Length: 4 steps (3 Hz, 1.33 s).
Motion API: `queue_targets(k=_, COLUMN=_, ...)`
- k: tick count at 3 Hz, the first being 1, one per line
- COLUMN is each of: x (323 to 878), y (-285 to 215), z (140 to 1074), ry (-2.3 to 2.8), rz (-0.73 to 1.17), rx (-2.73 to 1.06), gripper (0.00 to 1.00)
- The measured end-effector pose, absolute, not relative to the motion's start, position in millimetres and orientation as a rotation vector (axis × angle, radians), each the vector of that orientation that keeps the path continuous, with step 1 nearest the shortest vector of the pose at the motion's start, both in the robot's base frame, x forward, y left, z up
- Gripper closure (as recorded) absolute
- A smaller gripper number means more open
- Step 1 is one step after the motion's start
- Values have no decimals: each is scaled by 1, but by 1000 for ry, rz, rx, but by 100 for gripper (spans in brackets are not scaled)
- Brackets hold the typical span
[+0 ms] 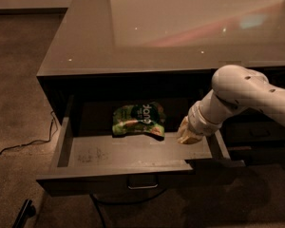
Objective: Open top drawer
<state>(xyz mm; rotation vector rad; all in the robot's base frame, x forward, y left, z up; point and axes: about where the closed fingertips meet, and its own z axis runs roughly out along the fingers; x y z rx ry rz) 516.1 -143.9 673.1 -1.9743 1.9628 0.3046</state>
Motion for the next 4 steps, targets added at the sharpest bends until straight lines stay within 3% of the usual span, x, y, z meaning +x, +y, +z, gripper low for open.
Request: queue_targets(k=4, x=468, y=-143, z=642, ry=2005, rz=379, rx=-2030, gripper=100)
